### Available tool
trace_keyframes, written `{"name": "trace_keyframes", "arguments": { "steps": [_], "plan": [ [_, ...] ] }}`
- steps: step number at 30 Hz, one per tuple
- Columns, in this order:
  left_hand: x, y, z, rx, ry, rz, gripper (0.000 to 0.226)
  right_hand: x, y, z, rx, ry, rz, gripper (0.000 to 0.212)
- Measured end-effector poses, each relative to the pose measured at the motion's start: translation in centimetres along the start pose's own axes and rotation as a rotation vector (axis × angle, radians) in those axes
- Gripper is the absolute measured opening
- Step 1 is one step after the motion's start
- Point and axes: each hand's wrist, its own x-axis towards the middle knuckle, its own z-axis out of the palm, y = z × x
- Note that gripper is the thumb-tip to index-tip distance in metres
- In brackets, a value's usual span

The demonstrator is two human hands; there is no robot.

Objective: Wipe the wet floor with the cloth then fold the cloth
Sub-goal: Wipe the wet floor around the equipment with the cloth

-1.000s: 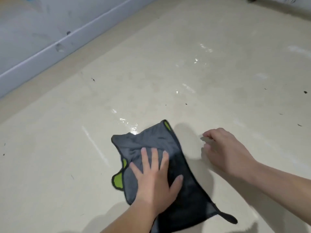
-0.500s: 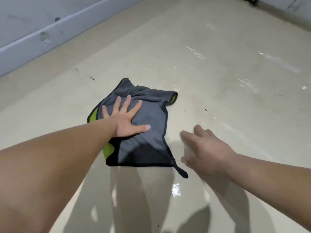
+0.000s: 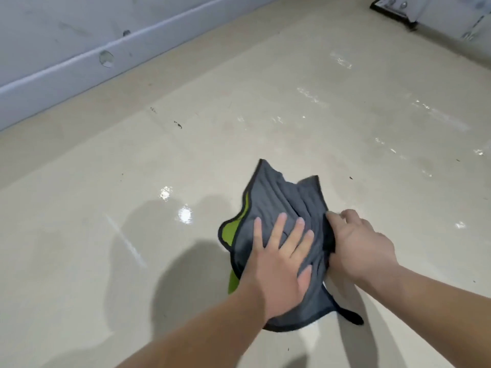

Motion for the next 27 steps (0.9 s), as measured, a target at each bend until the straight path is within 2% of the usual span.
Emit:
{"name": "trace_keyframes", "arguments": {
  "steps": [2, 4, 7, 9, 12, 16, 18, 20, 22, 24, 27],
  "plan": [
    [-1.0, -1.3, 0.7, -0.051, 0.063, 0.122, 0.07, -0.6, -0.3, -0.4, -0.069, -0.064, -0.041, 0.05],
    [-1.6, -4.3, 0.5, -0.059, 0.062, 0.13, 0.072, -0.9, -0.8, -1.1, -0.076, -0.138, -0.062, 0.051],
    [-2.6, -9.5, -1.2, -0.024, -0.045, -0.119, 0.081, -1.0, -2.2, -2.8, 0.063, -0.192, -0.109, 0.053],
    [-4.0, -11.5, -1.6, -0.074, -0.032, -0.336, 0.08, -0.8, -3.6, -3.8, 0.111, -0.175, -0.165, 0.062],
    [-7.8, -9.6, -0.6, -0.103, 0.014, -0.484, 0.078, -0.6, -6.0, -4.4, 0.14, -0.163, -0.237, 0.063],
    [-13.4, -4.4, 1.5, -0.119, -0.006, -0.314, 0.083, -0.4, -8.8, -4.2, 0.1, -0.157, -0.318, 0.059],
    [-14.1, -5.2, 1.2, -0.106, -0.032, -0.235, 0.077, -0.3, -9.5, -4.1, 0.078, -0.145, -0.333, 0.05],
    [-13.2, -7.3, 0.2, -0.075, 0.011, -0.26, 0.074, 0.1, -9.9, -3.7, 0.088, -0.116, -0.341, 0.038],
    [-11.9, -8.4, -0.7, -0.13, -0.094, -0.429, 0.077, 0.7, -10.2, -3.6, 0.133, -0.082, -0.338, 0.034],
    [-10.8, -7.6, -1.6, -0.131, -0.208, -0.573, 0.08, 1.1, -10.5, -3.8, 0.196, -0.071, -0.327, 0.04],
    [-10.1, -5.7, -2.7, -0.179, -0.33, -0.607, 0.08, 2.0, -10.9, -4.3, 0.257, -0.09, -0.33, 0.046]
  ]
}}
